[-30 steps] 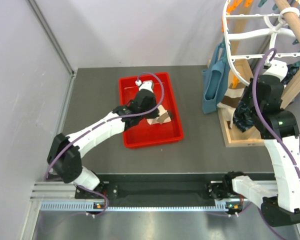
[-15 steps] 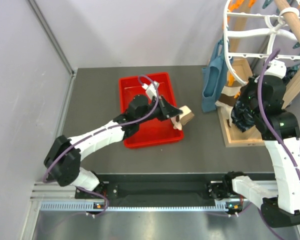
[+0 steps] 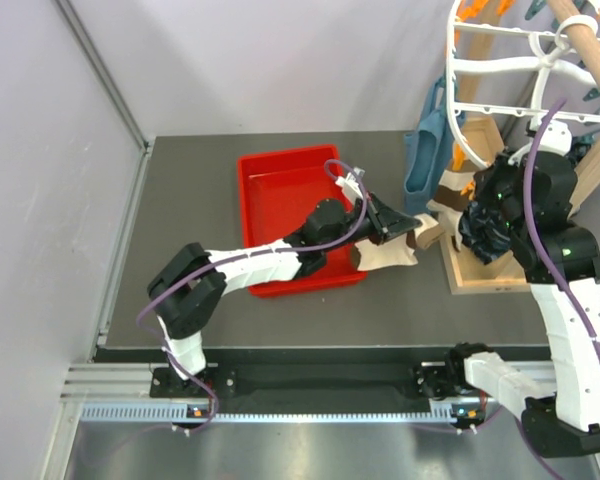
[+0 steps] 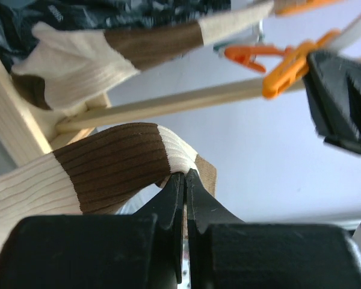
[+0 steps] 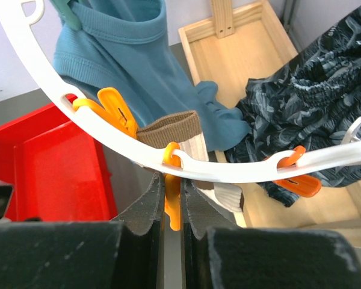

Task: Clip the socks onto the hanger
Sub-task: Clamp the sock onto the hanger.

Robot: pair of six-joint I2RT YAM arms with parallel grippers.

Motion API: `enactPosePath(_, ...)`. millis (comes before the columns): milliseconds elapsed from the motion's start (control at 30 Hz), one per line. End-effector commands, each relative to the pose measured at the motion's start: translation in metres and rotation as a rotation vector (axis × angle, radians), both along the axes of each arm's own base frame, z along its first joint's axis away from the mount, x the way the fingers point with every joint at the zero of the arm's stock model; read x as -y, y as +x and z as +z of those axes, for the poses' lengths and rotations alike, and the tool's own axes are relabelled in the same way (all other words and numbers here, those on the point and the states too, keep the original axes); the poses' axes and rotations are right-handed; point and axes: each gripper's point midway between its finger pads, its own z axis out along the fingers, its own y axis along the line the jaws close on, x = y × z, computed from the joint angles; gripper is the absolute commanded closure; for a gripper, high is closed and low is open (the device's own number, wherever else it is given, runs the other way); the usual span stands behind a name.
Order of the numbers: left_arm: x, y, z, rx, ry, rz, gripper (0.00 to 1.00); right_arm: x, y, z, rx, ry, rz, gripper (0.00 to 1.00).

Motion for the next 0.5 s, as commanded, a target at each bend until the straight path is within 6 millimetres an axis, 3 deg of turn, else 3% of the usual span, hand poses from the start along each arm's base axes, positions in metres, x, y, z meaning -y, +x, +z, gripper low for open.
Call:
enactPosePath(0,-0.001,0.016,0.062,-0.025,-0.219,0.072,1.00,-0.020,-0.015,-0.018,-0.090,0.038,0.114,1.00)
enactPosePath(233,-0.001,0.032,0.066,-0.133,-0.329,0.131,1.00,-0.021,-0.016,-0.016,-0.082,0.040,0.126,1.00)
enactPosePath(467,0.007,0.035,0.062,-0.207,-0.359,0.128,1.00,-0.025,-0.019,-0.015,-0.072,0.053,0.146,1.00)
